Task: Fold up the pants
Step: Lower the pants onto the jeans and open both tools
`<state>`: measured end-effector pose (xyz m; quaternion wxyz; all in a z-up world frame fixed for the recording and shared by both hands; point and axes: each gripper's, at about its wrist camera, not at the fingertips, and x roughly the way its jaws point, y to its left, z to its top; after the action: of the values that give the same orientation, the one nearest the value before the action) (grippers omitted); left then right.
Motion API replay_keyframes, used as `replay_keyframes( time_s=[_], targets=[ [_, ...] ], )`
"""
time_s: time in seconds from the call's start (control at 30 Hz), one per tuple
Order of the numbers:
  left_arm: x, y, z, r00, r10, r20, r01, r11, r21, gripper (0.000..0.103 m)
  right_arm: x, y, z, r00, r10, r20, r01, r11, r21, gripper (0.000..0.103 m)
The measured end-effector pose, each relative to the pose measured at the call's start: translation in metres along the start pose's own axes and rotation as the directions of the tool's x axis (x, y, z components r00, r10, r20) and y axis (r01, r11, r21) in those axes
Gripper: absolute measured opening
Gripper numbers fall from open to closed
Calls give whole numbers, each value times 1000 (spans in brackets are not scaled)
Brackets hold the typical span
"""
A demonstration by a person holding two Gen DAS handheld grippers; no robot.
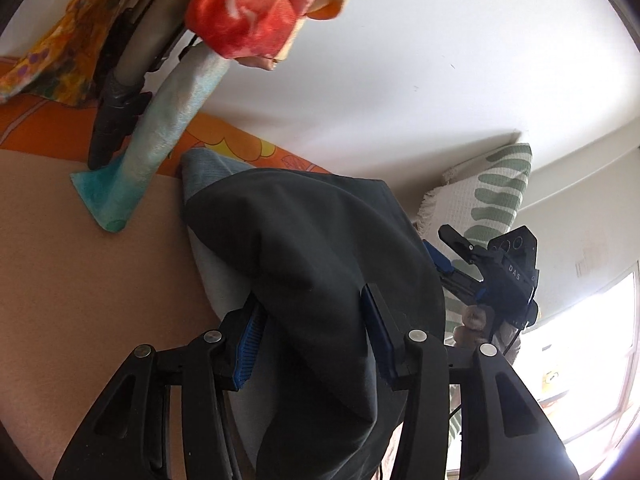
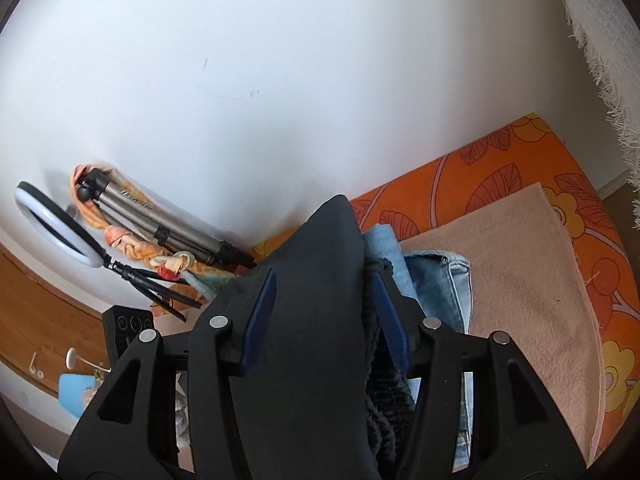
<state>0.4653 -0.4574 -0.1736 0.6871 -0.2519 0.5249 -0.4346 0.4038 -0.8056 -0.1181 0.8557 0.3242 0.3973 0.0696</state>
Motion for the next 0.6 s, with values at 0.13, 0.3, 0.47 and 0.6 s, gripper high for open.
replay_keyframes(
  time_s=[0.13,0.3,0.47,0.6],
  targets=[
    [0,13,9,999,0,44,2,999,-50,53,32,8,10,999,-44,-15,44,999,-27,49],
    [3,-6,16,995,41,92,-47,997,66,26,43,21,3,997,-80,-9,78,990,-115,8],
    [2,-44,19,975,105,198,-157,949,274,18,14,32,-1,991,-67,116,85,984,-156,5],
    [22,-58,28,918,301,258,-384,836,391,18,13,27,-1,975,-171,145,194,967,-164,5]
  ],
)
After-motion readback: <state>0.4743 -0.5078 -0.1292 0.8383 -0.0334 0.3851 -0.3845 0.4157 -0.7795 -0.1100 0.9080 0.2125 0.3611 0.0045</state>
